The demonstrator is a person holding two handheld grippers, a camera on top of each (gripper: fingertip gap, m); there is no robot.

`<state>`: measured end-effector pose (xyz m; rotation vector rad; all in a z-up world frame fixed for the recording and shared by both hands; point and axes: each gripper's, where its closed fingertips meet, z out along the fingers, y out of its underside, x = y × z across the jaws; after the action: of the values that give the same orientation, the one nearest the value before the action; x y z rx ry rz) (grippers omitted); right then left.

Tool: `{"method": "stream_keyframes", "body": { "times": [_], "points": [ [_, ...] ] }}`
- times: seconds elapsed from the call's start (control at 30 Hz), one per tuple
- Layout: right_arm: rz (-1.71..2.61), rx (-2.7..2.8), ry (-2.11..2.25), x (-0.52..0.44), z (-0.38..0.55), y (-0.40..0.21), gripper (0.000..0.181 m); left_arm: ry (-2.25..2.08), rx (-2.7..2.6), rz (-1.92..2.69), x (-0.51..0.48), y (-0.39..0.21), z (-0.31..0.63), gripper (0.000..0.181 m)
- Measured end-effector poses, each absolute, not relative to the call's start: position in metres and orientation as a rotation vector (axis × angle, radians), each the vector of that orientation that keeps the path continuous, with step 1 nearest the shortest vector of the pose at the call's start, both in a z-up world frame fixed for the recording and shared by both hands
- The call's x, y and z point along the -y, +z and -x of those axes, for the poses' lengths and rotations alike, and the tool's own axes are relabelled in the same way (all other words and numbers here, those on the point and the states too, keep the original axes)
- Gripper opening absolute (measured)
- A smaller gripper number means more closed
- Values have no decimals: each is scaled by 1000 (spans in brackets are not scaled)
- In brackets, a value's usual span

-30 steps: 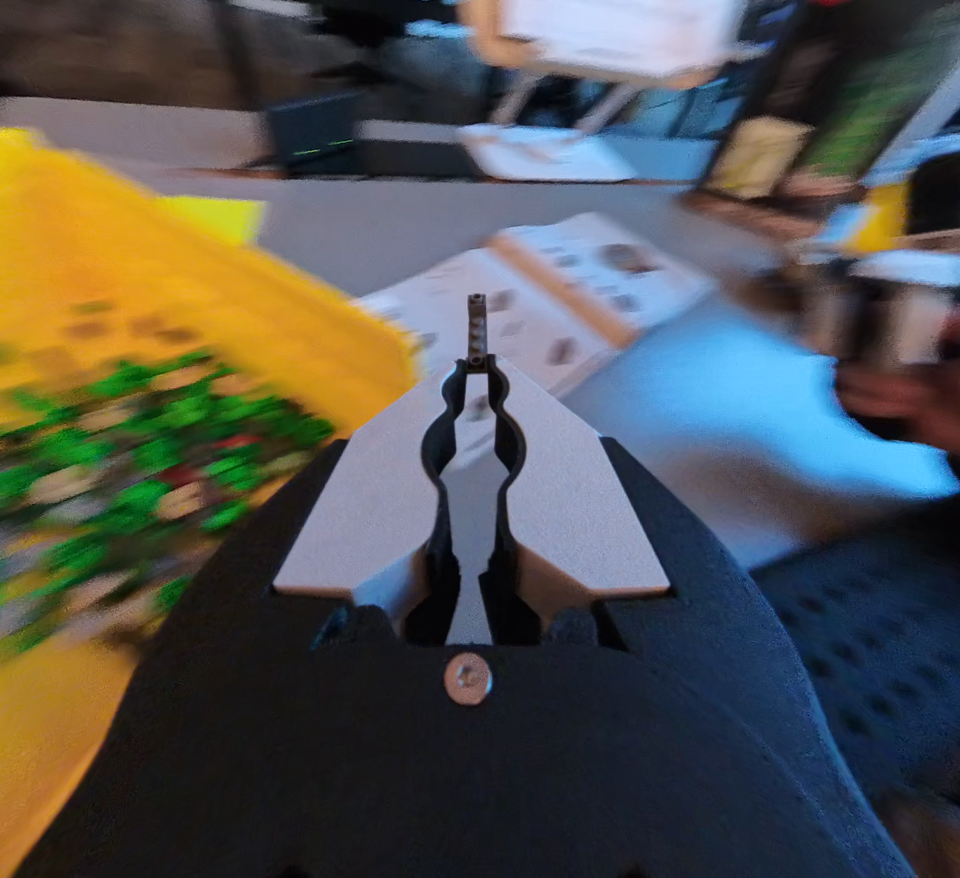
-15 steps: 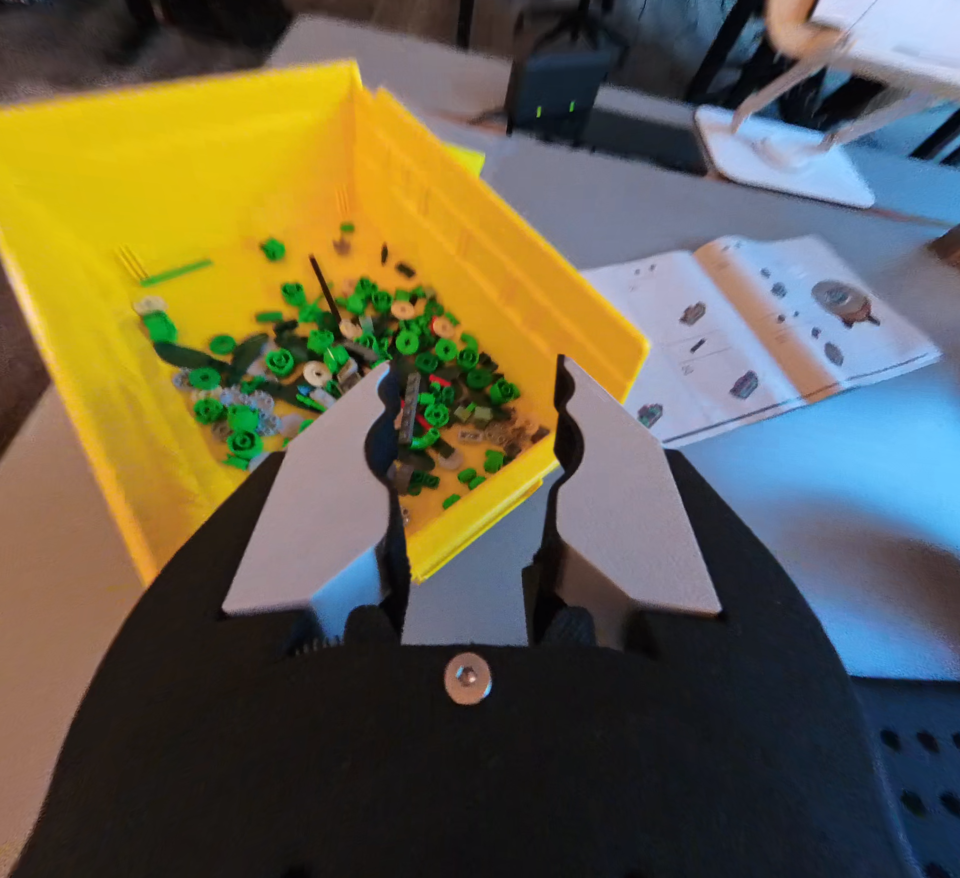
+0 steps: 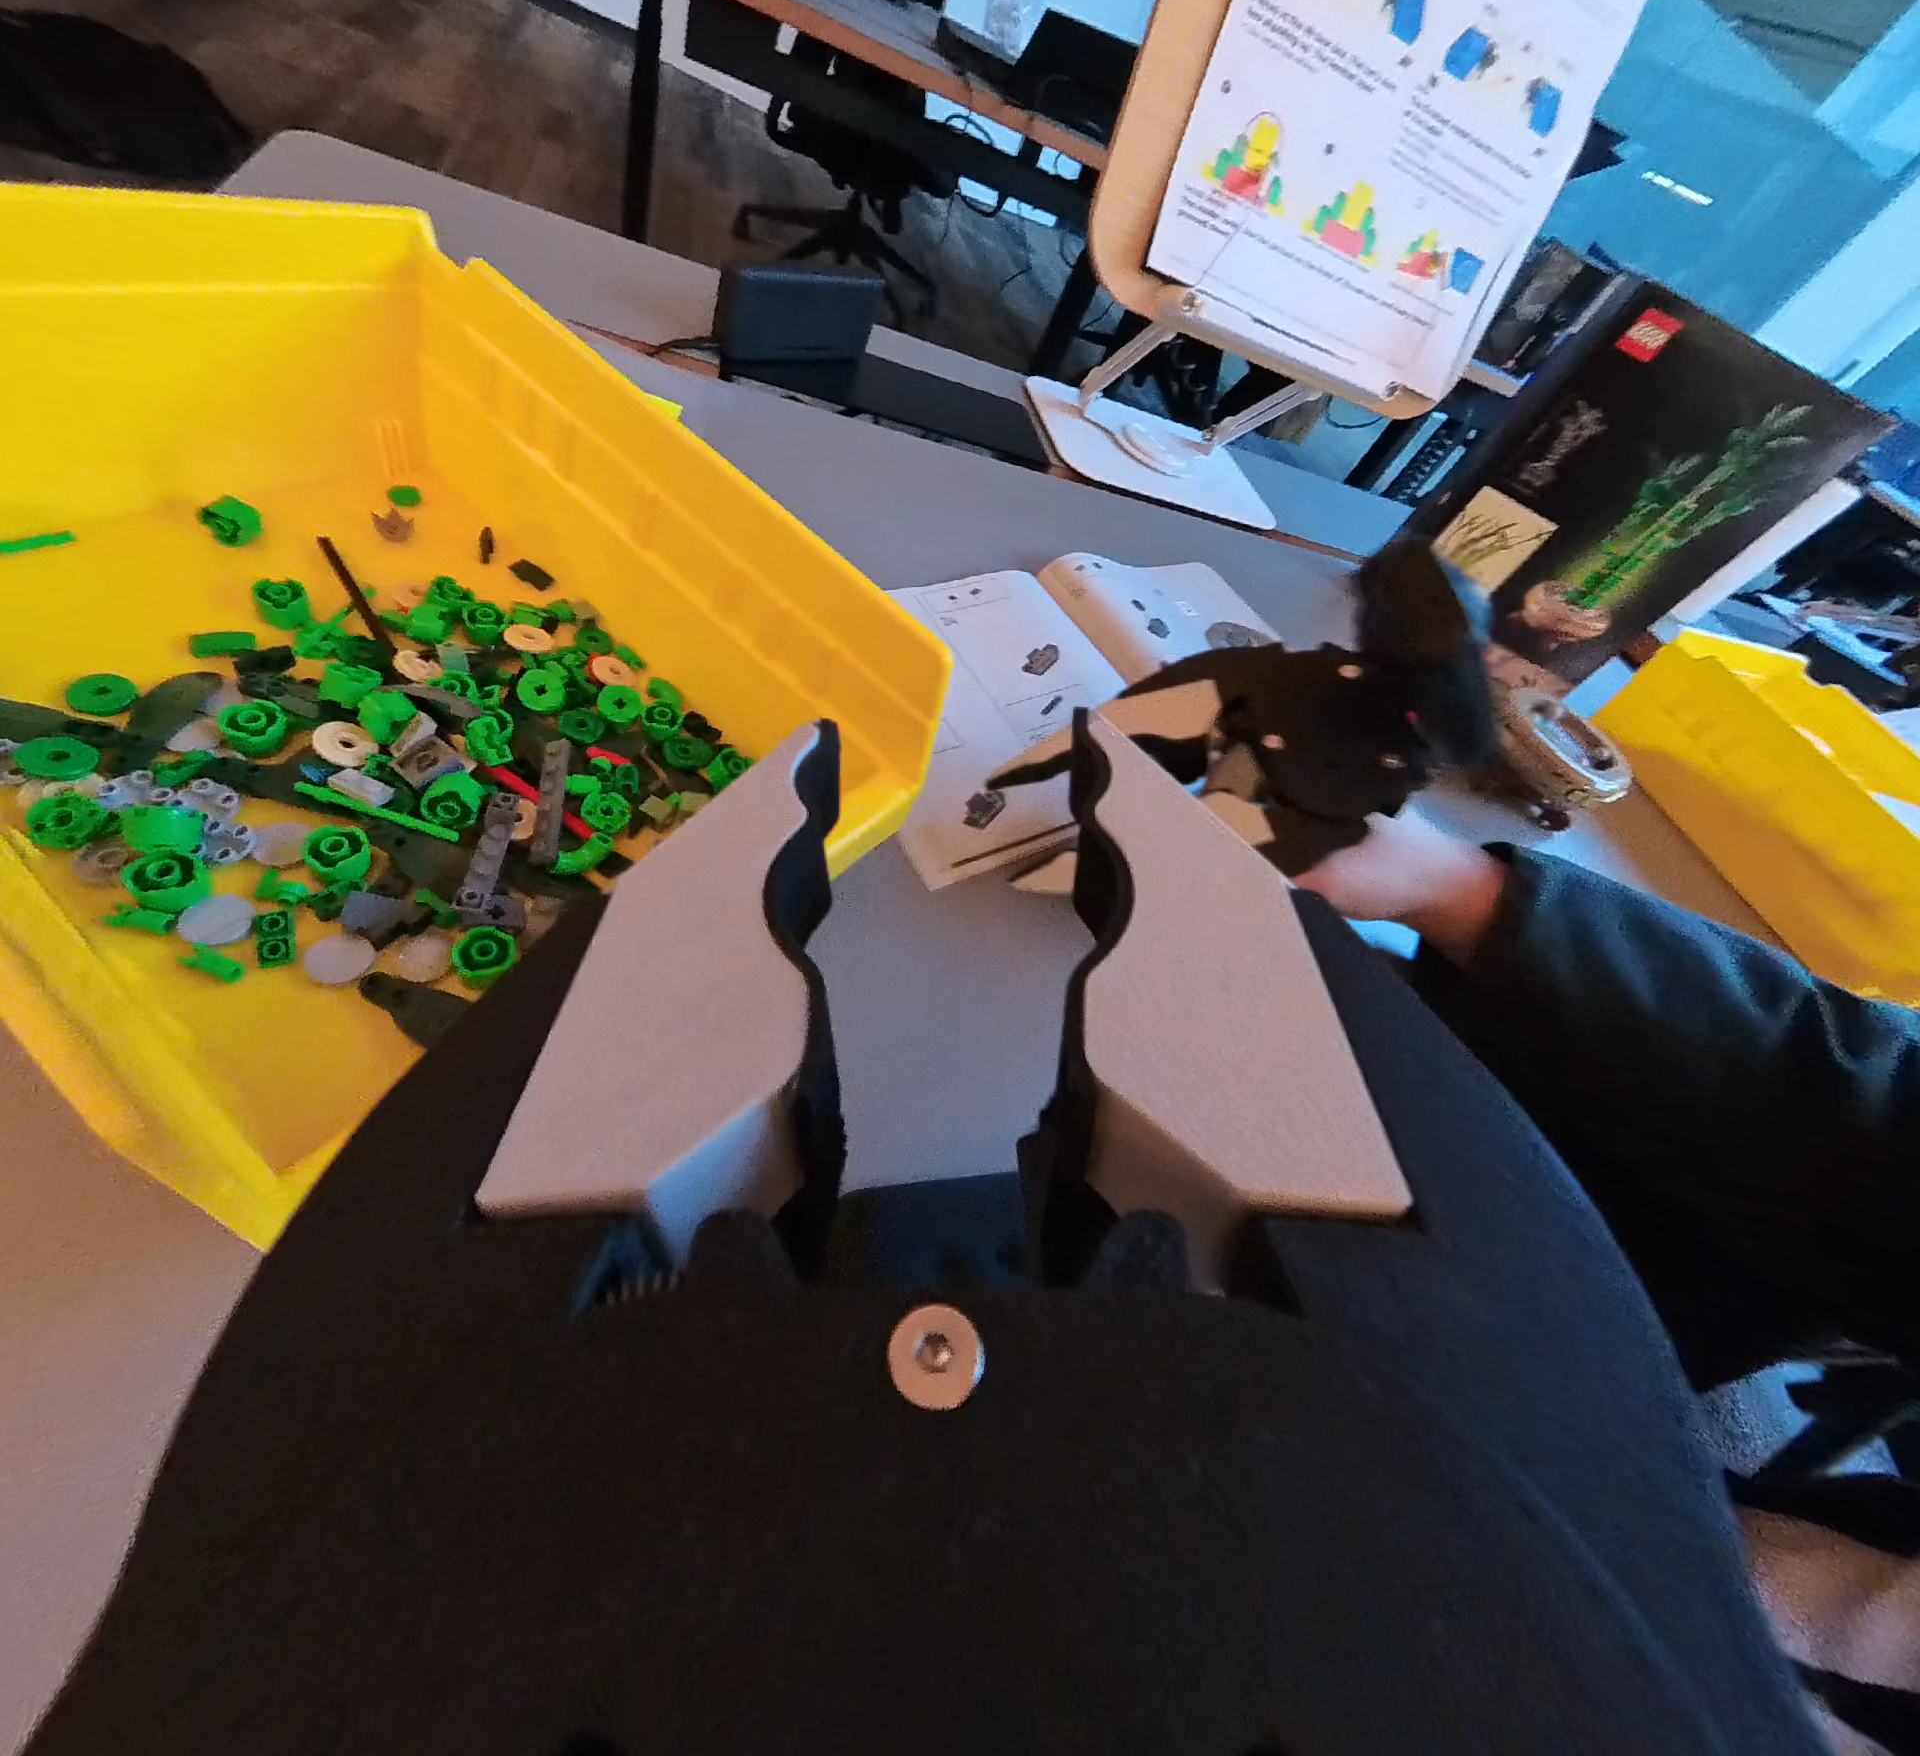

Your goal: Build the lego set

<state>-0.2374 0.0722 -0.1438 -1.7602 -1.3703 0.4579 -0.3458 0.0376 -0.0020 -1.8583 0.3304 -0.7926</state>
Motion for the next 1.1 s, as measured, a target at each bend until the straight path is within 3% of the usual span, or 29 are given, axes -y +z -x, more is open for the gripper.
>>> {"method": "stream_keyframes", "body": {
  "times": [0.17,0.73,1.1],
  "points": [
    [1958,1290,592,-86,235,-161,50,-786,-357,1840,-35,3,347,42],
    [1979,1271,753,-83,230,-157,17,-870,-415,1931,-37,-24,330,37],
    [1967,1168,842,-88,224,-147,12,-921,-450,1932,-35,-26,319,31]
  ]
}}
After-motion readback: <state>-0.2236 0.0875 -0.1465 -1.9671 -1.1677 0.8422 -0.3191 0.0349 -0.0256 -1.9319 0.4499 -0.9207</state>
